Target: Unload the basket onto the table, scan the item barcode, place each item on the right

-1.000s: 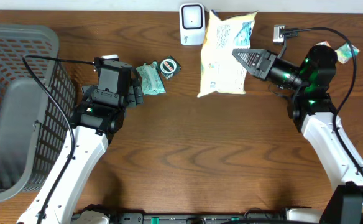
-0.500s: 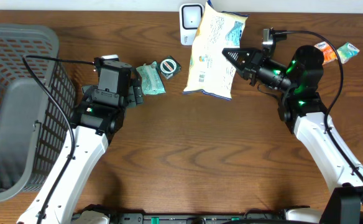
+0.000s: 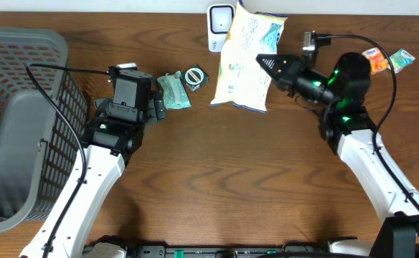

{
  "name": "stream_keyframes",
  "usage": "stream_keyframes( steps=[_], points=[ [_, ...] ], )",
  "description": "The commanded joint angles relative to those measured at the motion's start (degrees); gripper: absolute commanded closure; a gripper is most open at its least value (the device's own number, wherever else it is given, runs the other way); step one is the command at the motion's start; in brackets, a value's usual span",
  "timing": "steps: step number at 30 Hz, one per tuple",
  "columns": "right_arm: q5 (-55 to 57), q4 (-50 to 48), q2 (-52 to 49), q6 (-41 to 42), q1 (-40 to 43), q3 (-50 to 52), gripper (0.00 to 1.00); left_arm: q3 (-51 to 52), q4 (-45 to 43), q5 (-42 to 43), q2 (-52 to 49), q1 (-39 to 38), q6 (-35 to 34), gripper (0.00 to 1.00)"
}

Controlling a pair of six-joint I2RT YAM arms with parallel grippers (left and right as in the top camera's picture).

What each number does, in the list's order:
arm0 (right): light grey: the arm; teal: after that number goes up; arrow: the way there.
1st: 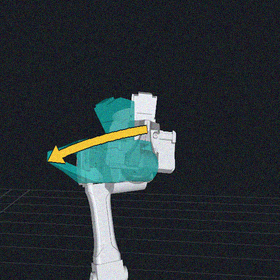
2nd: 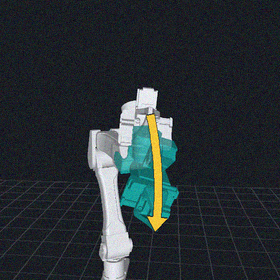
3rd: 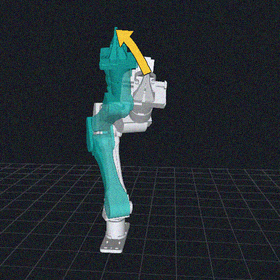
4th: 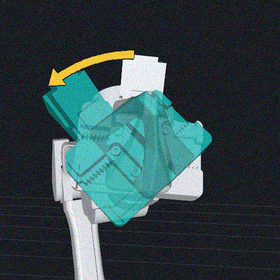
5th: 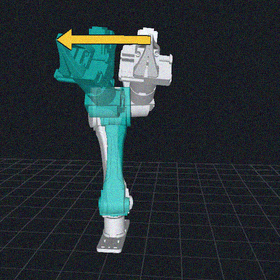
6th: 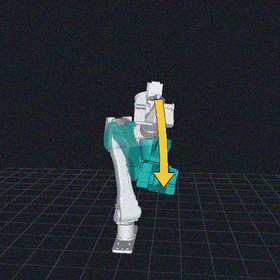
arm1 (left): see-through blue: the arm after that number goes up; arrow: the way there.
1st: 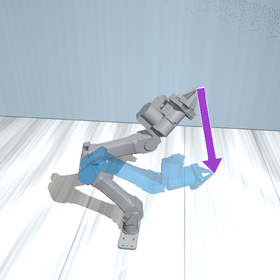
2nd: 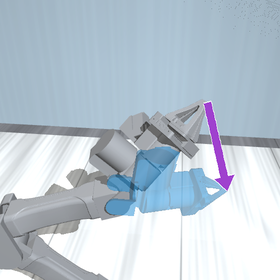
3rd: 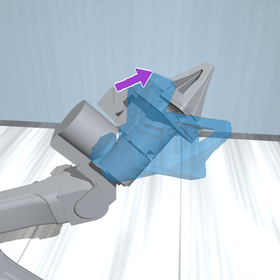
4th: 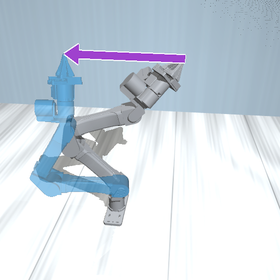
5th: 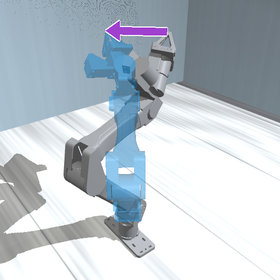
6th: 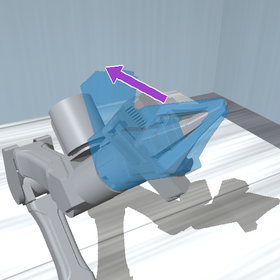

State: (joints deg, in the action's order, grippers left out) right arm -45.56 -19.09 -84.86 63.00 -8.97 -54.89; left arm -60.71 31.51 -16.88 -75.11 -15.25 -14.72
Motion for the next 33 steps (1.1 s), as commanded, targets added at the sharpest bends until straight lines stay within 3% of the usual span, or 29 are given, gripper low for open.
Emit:
stream_keyframes(
  steps=[1, 8, 18, 21, 28, 33],
  points=[
    [11.93, 6.03, 0.85, -15.37, -3.8, -0.26, 0.98, -0.2, 0.0, -0.98, 0.37, 0.17, 0.74, 0.02],
    [40.63, 20.63, 0.85, -30.93, -9.51, -0.92, 0.99, -0.2, 0.0, -0.98, 0.37, 0.17, 0.74, 0.02],
    [74.55, 38.84, -0.37, -50.51, -9.88, -5.88, 0.99, -0.2, 0.0, -0.98, 0.39, 0.17, 0.74, 0.02],
    [79.93, 42.84, -3.5, -53.13, -9.9, -5.88, 0.99, -0.2, 0.0, -0.98, 0.39, 0.17, 0.74, 0.02],
    [79.87, 45.29, -10.1, -53.64, -11.5, -5.88, 0.99, -0.2, 0.0, -0.98, 0.39, 0.17, 0.74, 0.02],
    [75.38, 46.14, -11.5, -53.64, -17.22, -5.92, 0.71, -0.2, 0.0, -0.98, 0.37, 0.17, 0.74, 0.02]
  ],
)
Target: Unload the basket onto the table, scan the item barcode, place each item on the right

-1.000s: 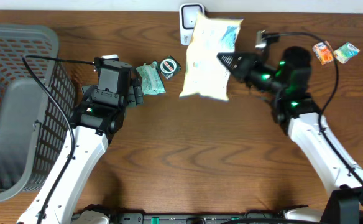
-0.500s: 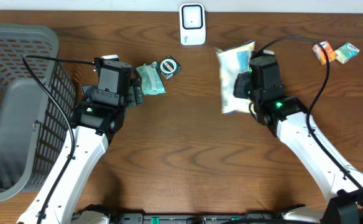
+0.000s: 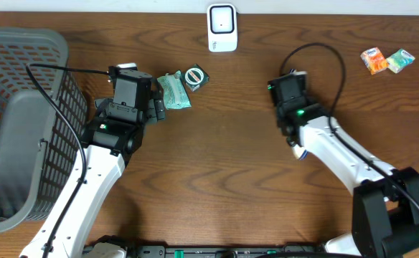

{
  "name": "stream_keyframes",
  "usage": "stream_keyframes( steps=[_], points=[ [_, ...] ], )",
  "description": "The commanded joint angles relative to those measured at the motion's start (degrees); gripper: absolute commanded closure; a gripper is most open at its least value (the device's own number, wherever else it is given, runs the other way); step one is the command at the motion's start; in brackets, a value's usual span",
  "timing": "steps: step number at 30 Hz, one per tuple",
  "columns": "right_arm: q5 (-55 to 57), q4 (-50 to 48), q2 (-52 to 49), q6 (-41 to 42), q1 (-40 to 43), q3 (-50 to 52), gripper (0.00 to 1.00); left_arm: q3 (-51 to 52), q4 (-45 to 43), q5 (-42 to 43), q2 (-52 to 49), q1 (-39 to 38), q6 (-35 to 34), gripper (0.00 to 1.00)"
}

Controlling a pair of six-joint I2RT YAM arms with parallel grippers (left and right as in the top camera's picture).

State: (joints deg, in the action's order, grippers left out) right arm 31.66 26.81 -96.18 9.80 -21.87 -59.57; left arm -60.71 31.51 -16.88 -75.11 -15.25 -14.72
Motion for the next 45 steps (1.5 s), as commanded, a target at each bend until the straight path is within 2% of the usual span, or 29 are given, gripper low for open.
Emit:
stream_keyframes(
  steps=[1, 2, 5, 11, 15, 17, 21, 26, 27, 28, 31, 37, 38, 39, 40, 41, 42, 45],
  points=[
    [-3.13, 0.39, -0.15, -0.28, -5.6, -1.46, 0.67, -0.2, 0.0, -0.98, 0.39, 0.17, 0.74, 0.02],
    [-4.15, 0.98, -0.15, 0.72, -7.04, -2.05, 0.64, -0.2, 0.0, -0.98, 0.37, 0.17, 0.74, 0.02],
    [-7.48, 3.8, -0.15, 4.68, -10.91, -5.42, 0.64, -0.2, 0.0, -0.98, 0.39, 0.17, 0.74, 0.02],
    [-10.4, 12.83, -0.15, 4.98, -13.38, -17.05, 0.62, -0.2, 0.0, -0.98, 0.39, 0.17, 0.74, 0.02],
    [-10.88, 16.76, -0.15, 4.68, -12.52, -21.55, 0.49, -0.2, 0.0, -0.98, 0.37, 0.17, 0.74, 0.02],
    [-13.42, 17.16, -0.17, 2.58, -12.13, -21.4, 0.45, -0.2, 0.0, -0.98, 0.37, 0.17, 0.74, 0.02],
    [-16.74, 18.08, -2.08, 0.39, -11.93, -19.82, 0.3, -0.2, 0.0, -0.98, 0.37, 0.17, 0.74, 0.02],
    [-13.53, 18.1, -8.81, 1.33, -11.93, -19.28, 0.16, -0.2, 0.0, -0.98, 0.37, 0.17, 0.74, 0.02],
    [-10.8, 18.14, -10.8, 2.47, -11.93, -19.28, 0.05, -0.2, 0.0, -0.98, 0.37, 0.17, 0.74, 0.02],
    [-5.81, 18.34, -13.73, 4.26, -11.93, -19.28, 0.01, -0.2, 0.0, -0.98, 0.37, 0.17, 0.74, 0.02],
    [0.2, 18.53, -18.62, 6.08, -11.93, -19.28, 0.01, -0.2, 0.0, -0.98, 0.37, 0.17, 0.74, 0.02],
    [1.7, 18.86, -24.74, 6.1, -11.54, -19.28, 0.01, -0.2, 0.0, -0.98, 0.37, 0.17, 0.74, 0.03],
    [1.68, 18.91, -25.18, 6.1, -11.34, -19.28, 0.04, -0.2, 0.0, -0.98, 0.37, 0.17, 0.74, 0.02],
    [1.51, 18.88, -25.49, 6.29, -11.08, -19.28, 0.14, -0.2, 0.0, -0.98, 0.37, 0.17, 0.74, 0.02],
    [1.31, 18.86, -25.55, 6.51, -10.84, -19.28, 0.27, -0.2, 0.0, -0.98, 0.37, 0.17, 0.74, 0.02],
    [0.5, 18.8, -25.55, 6.51, -10.49, -19.28, 0.44, -0.2, 0.0, -0.98, 0.37, 0.17, 0.74, 0.02],
    [-0.26, 18.82, -25.55, 6.47, -10.23, -19.3, 0.58, -0.2, 0.0, -0.98, 0.37, 0.17, 0.74, 0.02],
    [-2.38, 19.1, -25.27, 6.47, -9.6, -19.45, 0.93, -0.2, 0.0, -0.98, 0.37, 0.17, 0.74, 0.02]
  ],
)
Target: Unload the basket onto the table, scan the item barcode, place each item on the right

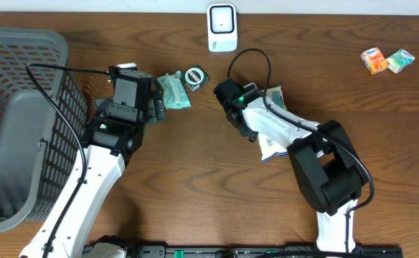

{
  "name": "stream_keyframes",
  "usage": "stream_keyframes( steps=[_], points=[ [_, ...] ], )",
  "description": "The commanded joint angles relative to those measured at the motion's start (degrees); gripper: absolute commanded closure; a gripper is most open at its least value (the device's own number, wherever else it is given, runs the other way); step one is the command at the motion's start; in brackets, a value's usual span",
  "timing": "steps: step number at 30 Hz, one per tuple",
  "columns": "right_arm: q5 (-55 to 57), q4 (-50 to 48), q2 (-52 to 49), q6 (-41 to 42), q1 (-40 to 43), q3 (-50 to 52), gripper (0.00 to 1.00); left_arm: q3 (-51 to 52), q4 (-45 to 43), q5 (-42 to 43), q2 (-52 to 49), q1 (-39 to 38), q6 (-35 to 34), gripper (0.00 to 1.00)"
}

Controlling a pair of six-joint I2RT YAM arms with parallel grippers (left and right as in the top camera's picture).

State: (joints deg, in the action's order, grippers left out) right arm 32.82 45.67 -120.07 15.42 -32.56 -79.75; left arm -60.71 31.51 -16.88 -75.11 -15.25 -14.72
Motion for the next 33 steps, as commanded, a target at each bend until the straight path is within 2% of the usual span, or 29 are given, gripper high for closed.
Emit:
stream_keyframes(
  steps=[1, 4, 8, 15, 17, 20, 25, 28, 31, 33],
  points=[
    [-4.87, 0.46, -1.18, 0.85, 1.4, 0.52, 0.99, -0.2, 0.0, -0.98, 0.37, 0.17, 0.74, 0.02],
    [-11.23, 1.97, 0.17, 0.26, 2.49, -1.2, 0.99, -0.2, 0.0, -0.98, 0.37, 0.17, 0.74, 0.02],
    [-27.21, 4.33, 4.11, -3.87, 4.66, -5.95, 0.99, -0.2, 0.0, -0.98, 0.37, 0.17, 0.74, 0.03],
    [-64.32, 3.13, 13.35, -8.74, 10.56, -10.73, 0.99, -0.2, 0.0, -0.98, 0.37, 0.17, 0.74, 0.02],
    [-80.7, 2.69, 14.01, -10.32, 13.81, -10.51, 0.99, -0.2, -0.02, -0.98, 0.37, 0.17, 0.74, 0.02],
    [-90.6, 2.45, 13.46, -10.4, 16.11, -7.52, 0.99, -0.2, 0.02, -0.98, 0.37, 0.17, 0.74, 0.02],
    [-94.29, -2.43, 11.76, -9.01, 17.57, 1.31, 0.99, -0.2, -0.02, -0.98, 0.37, 0.17, 0.74, 0.02],
    [-93.72, -9.14, 10.54, -5.49, 18.34, 7.52, 0.99, -0.2, 0.0, -0.98, 0.37, 0.17, 0.74, 0.02],
    [-83.82, -12.09, 10.36, -2.12, 19.78, 11.23, 0.99, -0.2, 0.0, -0.98, 0.37, 0.17, 0.74, 0.02],
    [-73.0, -10.64, 10.36, -0.92, 20.96, 11.28, 0.92, -0.2, 0.0, -0.98, 0.37, 0.17, 0.74, 0.02]
  ],
)
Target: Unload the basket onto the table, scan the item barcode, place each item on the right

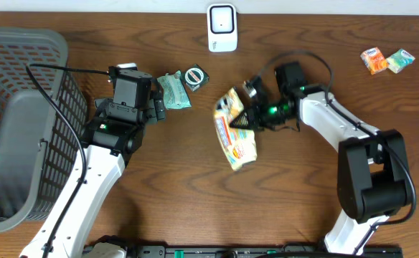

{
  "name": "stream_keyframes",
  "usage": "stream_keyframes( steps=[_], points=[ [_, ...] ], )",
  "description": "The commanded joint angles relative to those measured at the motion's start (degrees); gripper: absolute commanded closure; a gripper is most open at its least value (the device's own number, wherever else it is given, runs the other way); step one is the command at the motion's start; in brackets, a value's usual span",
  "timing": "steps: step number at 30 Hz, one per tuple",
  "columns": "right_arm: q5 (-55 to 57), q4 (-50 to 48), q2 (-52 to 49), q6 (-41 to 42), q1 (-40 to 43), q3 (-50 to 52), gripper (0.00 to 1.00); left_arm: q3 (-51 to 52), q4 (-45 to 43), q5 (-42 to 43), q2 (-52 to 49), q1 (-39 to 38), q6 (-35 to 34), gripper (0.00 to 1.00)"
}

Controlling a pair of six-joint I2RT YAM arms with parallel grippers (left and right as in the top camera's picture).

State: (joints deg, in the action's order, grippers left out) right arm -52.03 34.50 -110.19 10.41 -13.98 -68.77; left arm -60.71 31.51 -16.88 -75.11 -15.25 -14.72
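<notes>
The item is a yellow, orange and white snack bag, lying tilted at the middle of the table with its printed side up. My right gripper is shut on the bag's upper right edge, with the arm reaching in from the right. The white barcode scanner stands at the far edge, well above the bag. My left gripper rests open at the left, beside a green packet, holding nothing.
A grey mesh basket fills the left side. A round black-and-white item lies next to the green packet. Two small packets, orange and green, sit at the far right corner.
My right gripper was farther left near the round item, with the bag mostly hidden under the arm. It is now to the right, and the bag shows its printed side. The left arm is unchanged.
First my right gripper held the bag up beside the scanner, its pale side towards the camera. Then the arm was low at mid-table with the bag nearly hidden. Then it reached left over the bag. Now the bag lies printed side up at the centre, still gripped.
</notes>
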Motion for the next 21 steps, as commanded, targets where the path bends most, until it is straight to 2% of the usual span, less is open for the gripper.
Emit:
stream_keyframes(
  steps=[1, 2, 4, 8, 9, 11, 15, 19, 21],
  points=[
    [16.13, 1.38, 0.57, 4.55, 2.91, -0.02, 0.9, -0.2, -0.02, -0.98, 0.37, 0.17, 0.74, 0.02],
    [19.98, 2.56, 0.7, 4.63, 3.39, -0.55, 0.85, -0.2, 0.0, -0.98, 0.37, 0.17, 0.74, 0.02],
    [27.43, 7.15, 0.83, 4.52, 4.76, -3.26, 0.66, -0.2, 0.0, -0.98, 0.37, 0.17, 0.74, 0.02],
    [34.49, 18.36, 0.87, 1.97, 6.73, -11.78, 0.46, -0.2, 0.0, -0.98, 0.37, 0.17, 0.74, 0.02],
    [37.73, 24.26, 0.87, 1.05, 6.97, -17.27, 0.45, -0.2, 0.0, -0.98, 0.37, 0.17, 0.74, 0.03],
    [38.34, 28.68, 0.87, 0.61, 6.58, -21.7, 0.46, -0.2, 0.0, -0.98, 0.37, 0.17, 0.74, 0.02],
    [36.26, 33.51, 0.87, -3.37, 3.87, -25.79, 0.45, -0.2, 0.0, -0.98, 0.37, 0.17, 0.74, 0.02],
    [39.23, 33.9, 0.74, -3.91, -0.72, -23.8, 0.35, -0.2, 0.02, -0.98, 0.37, 0.17, 0.74, 0.02],
    [43.41, 32.33, 0.74, -0.87, -3.3, -21.66, 0.26, -0.2, 0.0, -0.98, 0.37, 0.17, 0.74, 0.02]
  ],
)
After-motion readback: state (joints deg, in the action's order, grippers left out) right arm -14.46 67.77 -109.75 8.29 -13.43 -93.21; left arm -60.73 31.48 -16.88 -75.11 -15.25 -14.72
